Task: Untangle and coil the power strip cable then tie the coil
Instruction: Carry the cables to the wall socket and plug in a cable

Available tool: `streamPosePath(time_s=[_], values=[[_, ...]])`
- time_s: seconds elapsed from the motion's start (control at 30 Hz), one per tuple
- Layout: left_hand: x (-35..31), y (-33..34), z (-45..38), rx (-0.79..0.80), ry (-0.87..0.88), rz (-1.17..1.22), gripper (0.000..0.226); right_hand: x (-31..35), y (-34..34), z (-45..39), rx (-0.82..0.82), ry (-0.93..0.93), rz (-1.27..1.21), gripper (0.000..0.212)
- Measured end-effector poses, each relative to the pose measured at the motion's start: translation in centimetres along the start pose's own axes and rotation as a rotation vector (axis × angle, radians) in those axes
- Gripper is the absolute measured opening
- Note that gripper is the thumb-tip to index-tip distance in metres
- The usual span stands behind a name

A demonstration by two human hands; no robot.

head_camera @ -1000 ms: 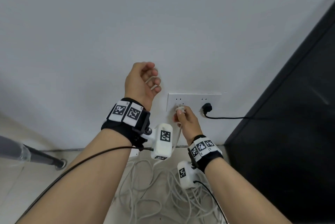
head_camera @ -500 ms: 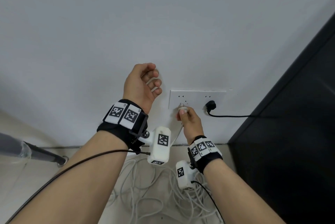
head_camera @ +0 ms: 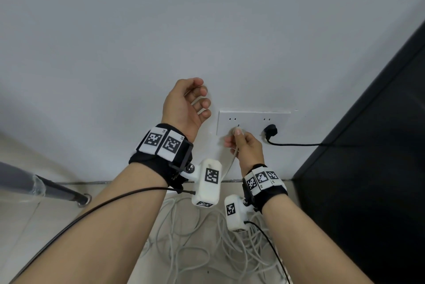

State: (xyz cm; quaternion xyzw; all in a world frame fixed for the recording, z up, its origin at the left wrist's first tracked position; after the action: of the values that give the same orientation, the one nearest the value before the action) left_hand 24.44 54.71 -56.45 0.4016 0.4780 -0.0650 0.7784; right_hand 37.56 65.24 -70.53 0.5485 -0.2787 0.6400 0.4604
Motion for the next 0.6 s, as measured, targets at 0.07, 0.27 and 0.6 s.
streamPosePath(time_s=[0.07, 0.27, 0.6], values=[[0.1, -0.1, 0.1, -0.006, 0.0, -0.009, 0.016, -0.7, -0.3, -0.3, -0.042, 0.078, -0.05, 0.027], [0.7, -0.6, 0.2, -0.004, -0.008, -0.039, 0.015, -1.8, -1.3, -0.7, -0.061, 0.211, -0.061, 0.038], [0.3, -2.1, 0.1, -0.009, 0.002, -0.062, 0.017, -2.1, -0.4, -0.1, 0.022, 0.27, 0.033, 0.044]])
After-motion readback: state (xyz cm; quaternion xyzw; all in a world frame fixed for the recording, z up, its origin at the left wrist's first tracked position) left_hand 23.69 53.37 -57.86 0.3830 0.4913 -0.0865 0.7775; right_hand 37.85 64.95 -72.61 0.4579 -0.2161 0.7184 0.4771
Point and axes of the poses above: each hand's wrist, its own z-axis away from the middle knuckle, its own y-axis out of the palm, x = y × z, the point moved 10 cm from there along -z, towards the middle knuckle, and after that the axes turned 2 degrees about -x, right-handed, at the moved point
